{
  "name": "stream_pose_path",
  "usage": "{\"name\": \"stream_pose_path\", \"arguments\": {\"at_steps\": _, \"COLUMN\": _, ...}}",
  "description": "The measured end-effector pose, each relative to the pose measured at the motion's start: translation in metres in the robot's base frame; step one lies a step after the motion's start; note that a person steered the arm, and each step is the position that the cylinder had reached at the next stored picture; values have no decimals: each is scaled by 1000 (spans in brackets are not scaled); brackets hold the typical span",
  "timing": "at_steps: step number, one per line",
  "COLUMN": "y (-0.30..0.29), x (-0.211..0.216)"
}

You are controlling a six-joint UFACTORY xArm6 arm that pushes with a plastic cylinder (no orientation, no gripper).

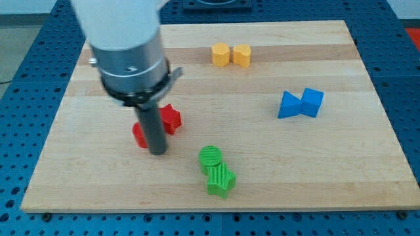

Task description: Separate green star from the green circle

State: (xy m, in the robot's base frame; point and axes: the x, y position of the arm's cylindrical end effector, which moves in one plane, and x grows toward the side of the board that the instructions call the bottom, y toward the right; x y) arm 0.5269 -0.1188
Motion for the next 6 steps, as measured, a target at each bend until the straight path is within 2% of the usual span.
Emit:
{"name": "stream_pose_path", "arguments": {"at_steps": 1, "y": -17, "x": 18}}
{"name": "stream_pose_path", "arguments": {"at_steps": 2, "y": 13, "x": 63}}
{"name": "stream_pose_path", "arguments": {"at_steps": 3, "y": 63, "x": 83}}
{"name": "stream_pose_path", "arguments": {"at_steps": 5, "y": 143, "x": 83}}
{"name": "stream_pose_path", "arguments": {"at_steps": 6, "y": 177, "x": 65}}
